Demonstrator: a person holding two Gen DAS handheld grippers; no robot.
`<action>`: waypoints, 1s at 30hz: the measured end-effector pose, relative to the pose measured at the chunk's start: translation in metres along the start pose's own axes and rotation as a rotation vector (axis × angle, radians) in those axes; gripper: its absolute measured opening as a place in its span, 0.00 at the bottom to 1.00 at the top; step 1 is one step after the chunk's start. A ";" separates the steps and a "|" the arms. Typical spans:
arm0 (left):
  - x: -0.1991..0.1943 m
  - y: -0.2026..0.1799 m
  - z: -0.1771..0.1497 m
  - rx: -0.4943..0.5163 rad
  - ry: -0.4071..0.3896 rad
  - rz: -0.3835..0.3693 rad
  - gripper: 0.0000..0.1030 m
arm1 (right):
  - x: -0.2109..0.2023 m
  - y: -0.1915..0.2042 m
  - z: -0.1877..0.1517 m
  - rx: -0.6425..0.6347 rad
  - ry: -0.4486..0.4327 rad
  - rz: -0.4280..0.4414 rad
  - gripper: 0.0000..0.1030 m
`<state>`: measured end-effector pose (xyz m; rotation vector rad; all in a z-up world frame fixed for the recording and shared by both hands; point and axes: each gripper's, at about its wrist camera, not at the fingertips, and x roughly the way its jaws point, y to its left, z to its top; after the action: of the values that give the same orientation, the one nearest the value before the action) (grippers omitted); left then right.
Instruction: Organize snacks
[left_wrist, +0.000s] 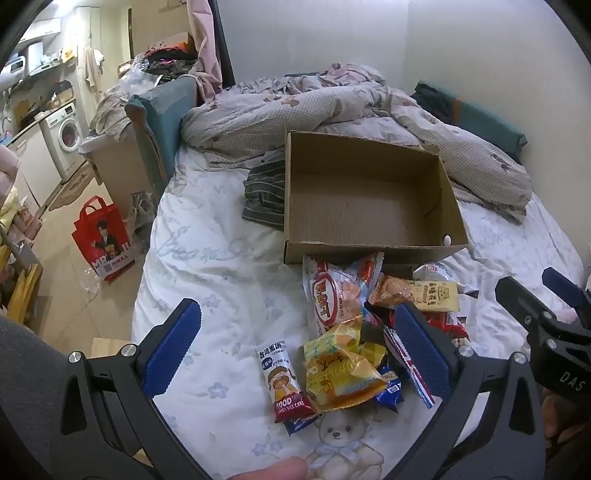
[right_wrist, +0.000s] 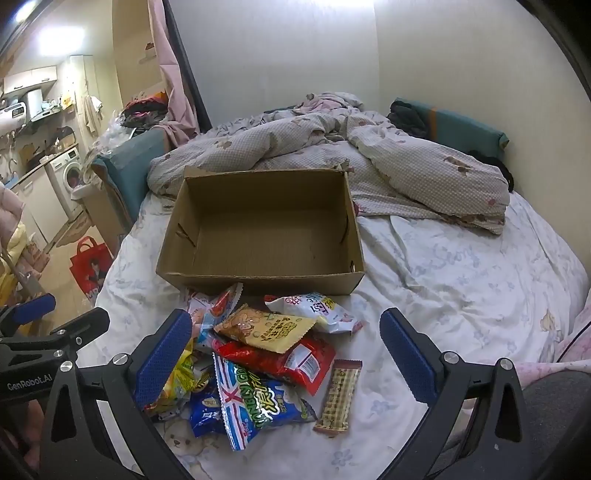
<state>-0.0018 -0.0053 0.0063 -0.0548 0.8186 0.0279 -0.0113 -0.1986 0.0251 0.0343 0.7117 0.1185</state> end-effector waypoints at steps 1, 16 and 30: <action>0.000 0.000 0.000 -0.002 0.000 0.000 1.00 | 0.000 0.000 -0.001 -0.001 -0.001 -0.002 1.00; -0.001 0.000 -0.001 -0.001 -0.003 0.001 1.00 | 0.002 -0.001 0.000 0.002 0.005 0.002 1.00; 0.000 0.001 -0.001 -0.003 0.009 -0.002 1.00 | 0.002 0.000 0.000 0.003 0.006 0.003 1.00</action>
<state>-0.0025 -0.0046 0.0061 -0.0584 0.8273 0.0268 -0.0096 -0.1986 0.0240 0.0376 0.7180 0.1202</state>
